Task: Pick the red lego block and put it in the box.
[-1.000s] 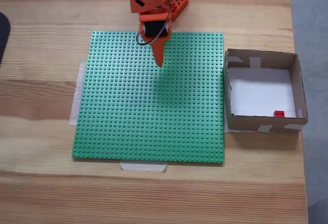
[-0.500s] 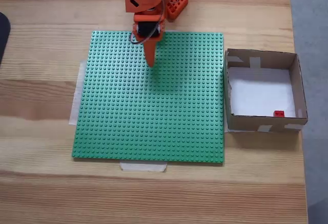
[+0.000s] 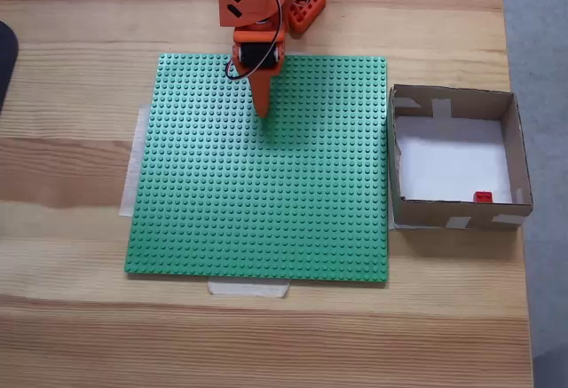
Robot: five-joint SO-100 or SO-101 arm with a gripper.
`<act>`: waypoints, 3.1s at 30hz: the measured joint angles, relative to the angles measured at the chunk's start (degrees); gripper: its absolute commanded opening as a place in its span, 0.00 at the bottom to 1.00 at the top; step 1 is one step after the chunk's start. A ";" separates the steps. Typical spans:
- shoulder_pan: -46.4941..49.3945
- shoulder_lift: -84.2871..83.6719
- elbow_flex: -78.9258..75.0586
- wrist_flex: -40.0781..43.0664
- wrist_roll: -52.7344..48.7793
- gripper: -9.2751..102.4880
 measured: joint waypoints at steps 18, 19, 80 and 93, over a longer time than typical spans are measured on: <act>0.00 0.18 1.58 0.88 -0.88 0.08; 0.00 0.18 2.11 0.88 -0.88 0.08; -0.18 0.18 2.46 1.05 -0.88 0.08; -0.18 0.18 2.46 1.05 -0.88 0.08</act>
